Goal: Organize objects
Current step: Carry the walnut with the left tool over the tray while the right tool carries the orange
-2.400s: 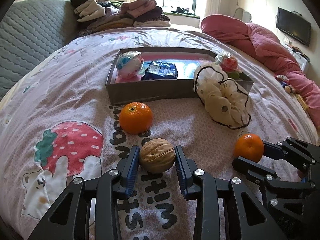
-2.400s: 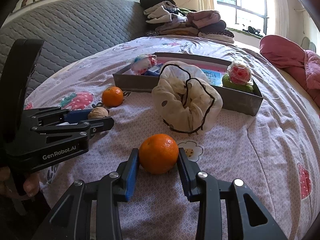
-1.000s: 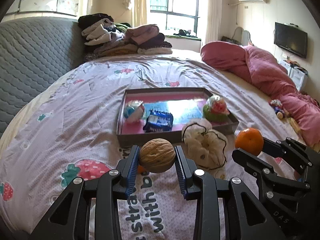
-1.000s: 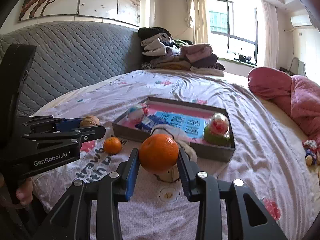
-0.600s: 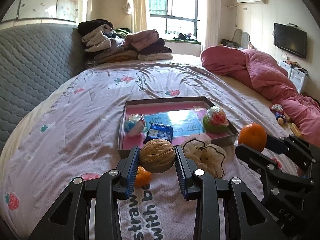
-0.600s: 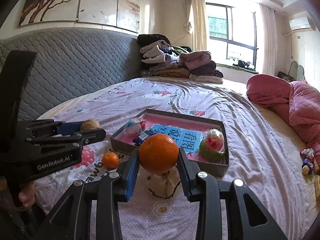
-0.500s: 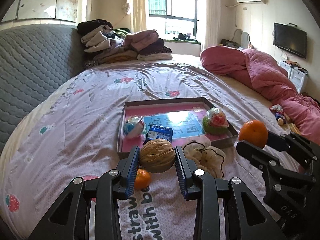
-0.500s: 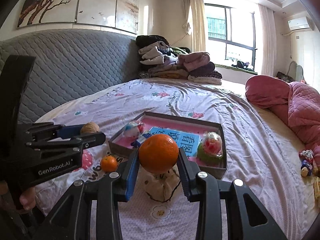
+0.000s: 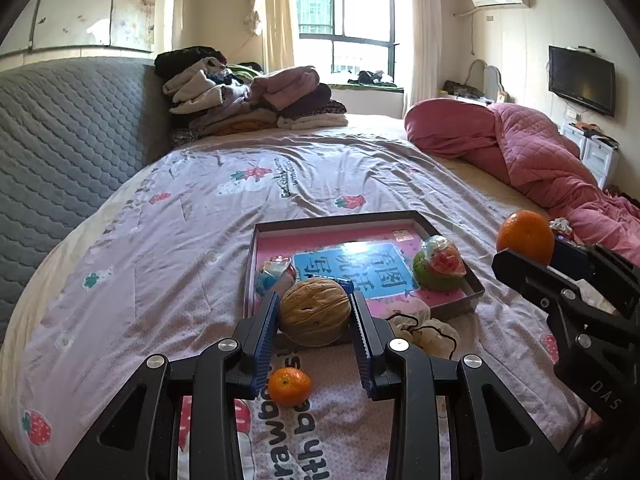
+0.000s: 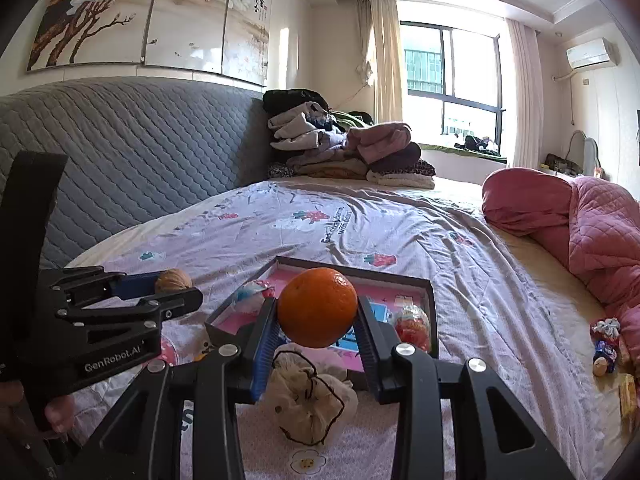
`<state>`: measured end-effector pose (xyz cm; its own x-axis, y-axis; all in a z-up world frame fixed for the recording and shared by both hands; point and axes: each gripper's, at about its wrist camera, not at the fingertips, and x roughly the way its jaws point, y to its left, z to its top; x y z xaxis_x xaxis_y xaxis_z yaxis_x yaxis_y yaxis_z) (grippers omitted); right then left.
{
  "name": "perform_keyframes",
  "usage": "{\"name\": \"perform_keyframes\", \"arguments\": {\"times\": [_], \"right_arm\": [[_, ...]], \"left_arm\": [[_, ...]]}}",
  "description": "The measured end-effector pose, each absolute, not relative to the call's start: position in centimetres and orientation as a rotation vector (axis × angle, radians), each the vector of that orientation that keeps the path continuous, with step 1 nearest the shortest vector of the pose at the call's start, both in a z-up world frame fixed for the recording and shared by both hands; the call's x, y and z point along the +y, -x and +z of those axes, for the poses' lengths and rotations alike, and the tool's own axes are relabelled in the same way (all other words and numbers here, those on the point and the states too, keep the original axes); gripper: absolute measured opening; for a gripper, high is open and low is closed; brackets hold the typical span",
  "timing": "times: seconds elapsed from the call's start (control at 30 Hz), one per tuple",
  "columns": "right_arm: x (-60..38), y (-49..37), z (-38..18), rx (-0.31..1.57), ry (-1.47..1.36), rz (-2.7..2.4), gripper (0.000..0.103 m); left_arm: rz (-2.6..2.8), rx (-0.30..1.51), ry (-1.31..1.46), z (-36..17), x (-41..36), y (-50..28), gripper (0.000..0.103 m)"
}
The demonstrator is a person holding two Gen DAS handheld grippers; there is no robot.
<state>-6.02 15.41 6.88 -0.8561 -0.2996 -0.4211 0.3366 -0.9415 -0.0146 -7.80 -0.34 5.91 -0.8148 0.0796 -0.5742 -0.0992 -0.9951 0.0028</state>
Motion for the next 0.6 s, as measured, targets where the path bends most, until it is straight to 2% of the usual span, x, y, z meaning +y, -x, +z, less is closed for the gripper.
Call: {"name": "perform_keyframes", "arguments": {"times": [0.6], "right_arm": [[15.2,7.2,7.3,0.123,-0.583,-2.755,0.038]], "left_arm": [[2.919,0.022,0.940,5.4,-1.0,9.6,0.036]]}}
